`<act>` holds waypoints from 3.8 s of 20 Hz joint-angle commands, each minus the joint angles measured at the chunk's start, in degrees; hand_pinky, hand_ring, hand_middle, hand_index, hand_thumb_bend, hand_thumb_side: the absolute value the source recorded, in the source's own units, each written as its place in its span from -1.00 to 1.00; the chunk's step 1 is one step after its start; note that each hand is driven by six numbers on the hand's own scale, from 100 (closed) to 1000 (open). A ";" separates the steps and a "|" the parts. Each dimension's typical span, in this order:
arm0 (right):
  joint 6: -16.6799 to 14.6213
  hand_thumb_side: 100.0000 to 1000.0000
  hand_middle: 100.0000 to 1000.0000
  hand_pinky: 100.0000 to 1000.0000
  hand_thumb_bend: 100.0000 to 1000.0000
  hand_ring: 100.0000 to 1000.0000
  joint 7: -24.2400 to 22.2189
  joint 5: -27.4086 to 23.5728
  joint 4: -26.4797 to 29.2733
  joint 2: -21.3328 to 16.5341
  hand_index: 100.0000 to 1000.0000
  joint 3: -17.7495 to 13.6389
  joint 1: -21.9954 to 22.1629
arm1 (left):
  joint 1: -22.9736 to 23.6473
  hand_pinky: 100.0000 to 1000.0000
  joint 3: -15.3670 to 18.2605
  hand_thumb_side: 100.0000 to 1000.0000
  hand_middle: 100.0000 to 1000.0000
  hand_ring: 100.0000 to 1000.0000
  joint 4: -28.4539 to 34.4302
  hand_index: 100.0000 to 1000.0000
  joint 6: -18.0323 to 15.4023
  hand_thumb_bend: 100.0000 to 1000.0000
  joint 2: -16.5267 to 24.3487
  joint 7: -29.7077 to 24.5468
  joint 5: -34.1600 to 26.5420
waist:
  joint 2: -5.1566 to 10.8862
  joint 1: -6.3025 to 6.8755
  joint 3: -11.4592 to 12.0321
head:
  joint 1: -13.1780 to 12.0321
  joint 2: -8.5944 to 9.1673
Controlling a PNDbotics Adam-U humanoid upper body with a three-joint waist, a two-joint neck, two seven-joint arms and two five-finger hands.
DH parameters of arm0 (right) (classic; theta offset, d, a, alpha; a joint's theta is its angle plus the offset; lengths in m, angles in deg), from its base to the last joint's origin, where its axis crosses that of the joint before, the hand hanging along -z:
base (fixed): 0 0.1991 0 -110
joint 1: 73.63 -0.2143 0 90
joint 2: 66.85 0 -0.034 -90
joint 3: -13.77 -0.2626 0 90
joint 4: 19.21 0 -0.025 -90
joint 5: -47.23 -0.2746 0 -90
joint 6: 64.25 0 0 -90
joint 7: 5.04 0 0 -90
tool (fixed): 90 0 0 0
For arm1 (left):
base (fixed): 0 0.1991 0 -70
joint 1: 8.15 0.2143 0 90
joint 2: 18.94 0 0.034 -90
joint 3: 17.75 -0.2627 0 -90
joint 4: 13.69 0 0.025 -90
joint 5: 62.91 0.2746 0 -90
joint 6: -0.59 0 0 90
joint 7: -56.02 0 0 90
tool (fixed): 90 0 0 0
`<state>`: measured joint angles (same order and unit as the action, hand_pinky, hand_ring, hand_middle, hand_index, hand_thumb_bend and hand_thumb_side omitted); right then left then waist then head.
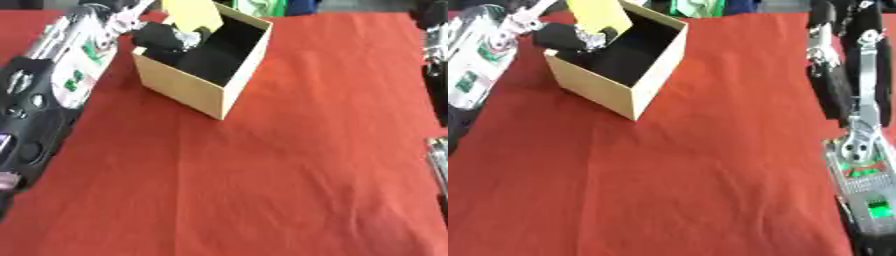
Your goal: Pick up objects on the table and place them in the box.
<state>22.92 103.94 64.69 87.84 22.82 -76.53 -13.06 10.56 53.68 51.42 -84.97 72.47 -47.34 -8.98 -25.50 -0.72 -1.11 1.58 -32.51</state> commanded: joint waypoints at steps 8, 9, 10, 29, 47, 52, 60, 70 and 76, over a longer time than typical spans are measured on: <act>-0.11 0.65 0.34 0.54 -1.00 0.44 -0.31 -1.49 0.84 -1.64 1.00 -0.10 -0.91 | -1.52 0.37 0.96 0.41 0.45 0.67 -2.96 0.59 -0.78 -0.80 0.04 0.40 5.65 | 0.61 0.12 -0.29 | -0.69 0.74; -0.13 0.65 0.34 0.54 -1.00 0.44 -0.30 -1.52 0.85 -1.65 1.00 -0.10 -0.90 | -1.53 0.42 0.94 0.47 0.50 0.73 -3.00 0.66 -0.68 -0.60 0.08 -0.31 6.50 | 0.62 0.14 -0.29 | -0.65 0.67; -0.14 0.65 0.34 0.54 -1.00 0.44 -0.30 -1.53 0.86 -1.65 1.00 -0.12 -0.88 | -1.52 0.47 0.93 0.52 0.56 0.78 -3.10 0.70 -0.44 -0.41 0.13 -1.20 7.45 | 0.64 0.19 -0.30 | -0.62 0.61; -0.12 0.65 0.34 0.54 -1.00 0.45 -0.10 -1.47 1.07 -1.21 1.00 -0.42 0.28 | -1.17 0.51 2.39 0.66 0.62 0.84 2.07 0.72 2.30 -0.47 1.35 0.03 5.77 | 1.75 0.72 0.44 | -0.05 -0.25; 0.21 0.63 0.34 0.54 -1.00 0.45 0.79 0.07 0.54 -1.28 1.00 -1.51 2.25 | 3.21 0.51 4.75 0.73 0.67 0.88 6.76 0.68 6.10 -0.56 14.11 -4.31 -0.56 | 4.95 -0.56 4.63 | 3.18 -3.28; 0.26 0.63 0.34 0.54 -1.00 0.45 0.82 0.12 0.33 -1.37 1.00 -1.54 2.15 | 4.45 0.55 5.58 0.78 0.71 0.93 2.59 0.72 1.18 -0.35 15.02 -7.16 -1.14 | 4.97 -0.73 4.12 | 2.41 -2.40; 0.21 0.63 0.34 0.54 -1.00 0.45 0.72 0.07 0.03 -1.69 1.00 -1.51 2.10 | 4.70 0.61 8.50 0.80 0.75 1.00 -1.52 0.74 -14.82 0.18 17.31 -11.16 4.09 | 4.95 -0.35 2.92 | 2.08 -1.67; 0.20 0.64 0.33 0.53 -1.00 0.44 0.62 -0.21 -0.28 -2.41 1.00 -1.39 1.77 | 4.47 0.64 10.30 0.72 0.77 1.00 -3.99 0.78 -20.20 0.20 18.50 -16.95 5.95 | 4.02 -0.17 2.76 | 1.67 -1.51; 0.17 0.65 0.33 0.53 -1.00 0.44 0.46 -0.52 -0.39 -2.88 1.00 -1.26 1.67 | 4.15 0.62 11.01 0.71 0.70 0.97 -4.65 0.76 -20.10 0.25 19.25 -23.27 5.45 | 3.41 0.06 2.84 | 1.42 -1.48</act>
<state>23.19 104.52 64.33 87.06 21.61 -77.61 -10.70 16.20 63.73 46.37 -105.18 89.34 -69.38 -3.43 -23.35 -0.81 1.71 3.17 -34.60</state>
